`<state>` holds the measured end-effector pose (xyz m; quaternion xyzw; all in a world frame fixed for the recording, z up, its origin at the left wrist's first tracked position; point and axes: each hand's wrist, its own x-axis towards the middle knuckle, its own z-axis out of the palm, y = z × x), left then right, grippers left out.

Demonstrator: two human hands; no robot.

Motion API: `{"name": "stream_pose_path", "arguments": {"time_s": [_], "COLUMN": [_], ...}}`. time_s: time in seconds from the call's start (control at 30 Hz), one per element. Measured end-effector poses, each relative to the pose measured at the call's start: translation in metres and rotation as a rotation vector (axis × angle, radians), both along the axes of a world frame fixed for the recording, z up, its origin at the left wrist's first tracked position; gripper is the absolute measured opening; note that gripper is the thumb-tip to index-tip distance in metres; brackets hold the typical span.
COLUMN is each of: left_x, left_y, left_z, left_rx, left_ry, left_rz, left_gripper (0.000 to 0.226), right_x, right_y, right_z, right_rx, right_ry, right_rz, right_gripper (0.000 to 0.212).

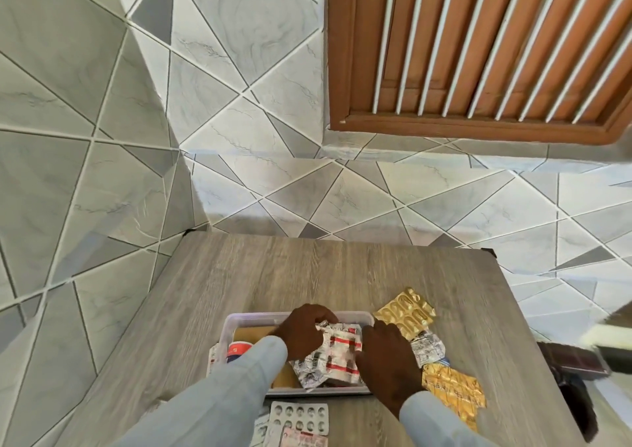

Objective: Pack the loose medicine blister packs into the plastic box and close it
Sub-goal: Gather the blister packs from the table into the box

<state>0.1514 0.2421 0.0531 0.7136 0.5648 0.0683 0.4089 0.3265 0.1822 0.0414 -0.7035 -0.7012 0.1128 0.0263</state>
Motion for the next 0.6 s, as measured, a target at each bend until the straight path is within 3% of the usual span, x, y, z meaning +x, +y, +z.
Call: {"name": "stream_pose_path", "arguments": {"time_s": [0.1, 0.2, 0.3, 0.43, 0.6], "left_x": [0.006, 0.003, -0.011, -0.034, -0.041], "left_y": [0.001, -0.006, -0.015, -0.028, -0.035], "left_z": [0.003, 0.003, 0.005, -0.001, -0.011], "left_rx": [0.050, 0.145, 0.262, 0.174, 0.287], "left_ry": [-0.020, 0.111, 0.214, 0.427, 0.577], "left_rz": [-0.041, -0.158, -0.123, -0.320, -0.447], "left_gripper": [0.048, 0.039, 0.031, 0.062, 0.054], "right_x": [-0.003, -0.013, -0.022, -0.029, -0.039], "right_y": [-0.001, -0.005, -0.011, -0.013, -0.015], "right_z": [-0.003, 0.001, 0.005, 0.004, 0.001], "right_rx": [0.019, -0.066, -0.132, -0.200, -0.298], "right_ry": [-0.004, -0.091, -0.143, -0.168, -0.249], "right_rz": [0.062, 0.116, 0.122, 0.097, 0.124], "right_gripper": [0.039, 0.041, 0.037, 0.034, 0.038]}}
